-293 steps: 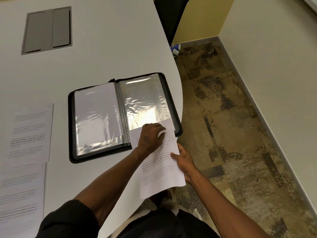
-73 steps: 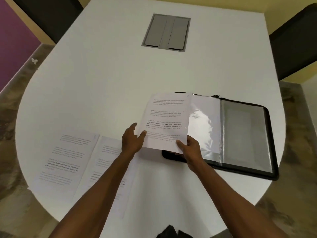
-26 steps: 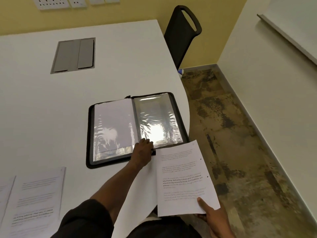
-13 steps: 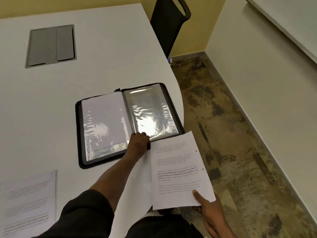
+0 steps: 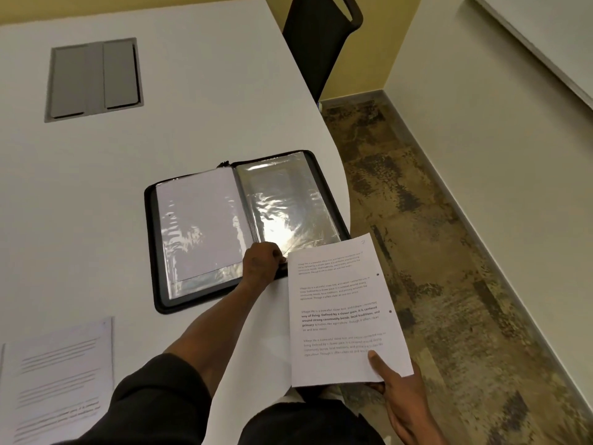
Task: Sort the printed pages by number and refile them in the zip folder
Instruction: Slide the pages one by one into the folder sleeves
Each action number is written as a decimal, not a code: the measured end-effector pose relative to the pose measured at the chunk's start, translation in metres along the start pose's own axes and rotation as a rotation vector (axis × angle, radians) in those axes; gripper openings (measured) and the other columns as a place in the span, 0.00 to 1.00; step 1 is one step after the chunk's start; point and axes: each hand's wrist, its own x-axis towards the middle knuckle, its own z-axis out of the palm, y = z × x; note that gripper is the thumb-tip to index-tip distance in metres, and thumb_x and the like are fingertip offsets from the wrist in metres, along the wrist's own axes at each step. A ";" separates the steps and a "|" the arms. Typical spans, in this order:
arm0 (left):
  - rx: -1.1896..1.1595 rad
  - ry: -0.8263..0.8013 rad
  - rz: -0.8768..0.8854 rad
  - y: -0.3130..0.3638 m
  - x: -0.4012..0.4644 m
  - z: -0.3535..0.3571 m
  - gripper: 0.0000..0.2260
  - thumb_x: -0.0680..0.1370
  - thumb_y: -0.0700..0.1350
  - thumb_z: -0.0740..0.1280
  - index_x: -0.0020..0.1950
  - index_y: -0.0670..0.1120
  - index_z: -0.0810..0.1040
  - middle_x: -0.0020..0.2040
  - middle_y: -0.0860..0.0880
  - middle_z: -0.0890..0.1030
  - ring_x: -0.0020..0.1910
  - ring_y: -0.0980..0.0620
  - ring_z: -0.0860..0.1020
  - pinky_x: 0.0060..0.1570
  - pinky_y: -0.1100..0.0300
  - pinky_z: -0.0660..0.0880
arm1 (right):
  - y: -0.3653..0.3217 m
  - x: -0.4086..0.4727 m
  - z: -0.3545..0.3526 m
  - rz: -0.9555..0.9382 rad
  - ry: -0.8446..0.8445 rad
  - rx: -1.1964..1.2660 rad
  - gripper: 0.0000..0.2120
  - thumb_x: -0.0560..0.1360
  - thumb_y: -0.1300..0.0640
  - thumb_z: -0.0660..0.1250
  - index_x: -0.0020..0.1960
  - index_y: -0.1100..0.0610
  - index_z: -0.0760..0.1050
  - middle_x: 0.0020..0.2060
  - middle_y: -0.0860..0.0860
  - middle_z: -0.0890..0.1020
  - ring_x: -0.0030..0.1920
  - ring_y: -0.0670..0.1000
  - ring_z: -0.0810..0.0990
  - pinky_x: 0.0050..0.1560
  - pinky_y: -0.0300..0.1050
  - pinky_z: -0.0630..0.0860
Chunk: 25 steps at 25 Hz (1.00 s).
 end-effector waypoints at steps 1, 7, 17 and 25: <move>-0.038 -0.008 -0.014 -0.001 0.002 -0.001 0.06 0.74 0.41 0.71 0.38 0.48 0.84 0.37 0.52 0.83 0.41 0.53 0.76 0.40 0.62 0.67 | 0.001 -0.001 -0.001 -0.015 0.013 -0.005 0.16 0.71 0.65 0.74 0.55 0.50 0.79 0.54 0.54 0.85 0.56 0.61 0.82 0.60 0.67 0.78; -0.148 -0.050 -0.007 -0.001 0.002 -0.008 0.04 0.72 0.40 0.72 0.38 0.46 0.86 0.39 0.50 0.85 0.40 0.53 0.80 0.41 0.63 0.69 | 0.005 -0.002 0.012 -0.066 0.029 -0.065 0.14 0.75 0.67 0.71 0.54 0.51 0.80 0.50 0.48 0.85 0.53 0.54 0.83 0.57 0.58 0.79; -0.017 -0.028 0.152 -0.007 -0.007 -0.009 0.07 0.77 0.42 0.67 0.49 0.45 0.85 0.49 0.47 0.85 0.54 0.46 0.77 0.52 0.54 0.74 | 0.025 -0.001 0.042 -0.009 -0.045 -0.164 0.16 0.75 0.65 0.73 0.61 0.57 0.78 0.55 0.53 0.85 0.55 0.54 0.83 0.57 0.55 0.81; 0.057 0.028 0.243 -0.009 -0.006 -0.003 0.07 0.77 0.42 0.67 0.48 0.43 0.85 0.46 0.45 0.84 0.50 0.43 0.79 0.48 0.52 0.75 | 0.012 0.001 0.055 0.096 -0.079 -0.027 0.14 0.77 0.68 0.69 0.60 0.57 0.77 0.53 0.54 0.85 0.53 0.55 0.84 0.44 0.46 0.84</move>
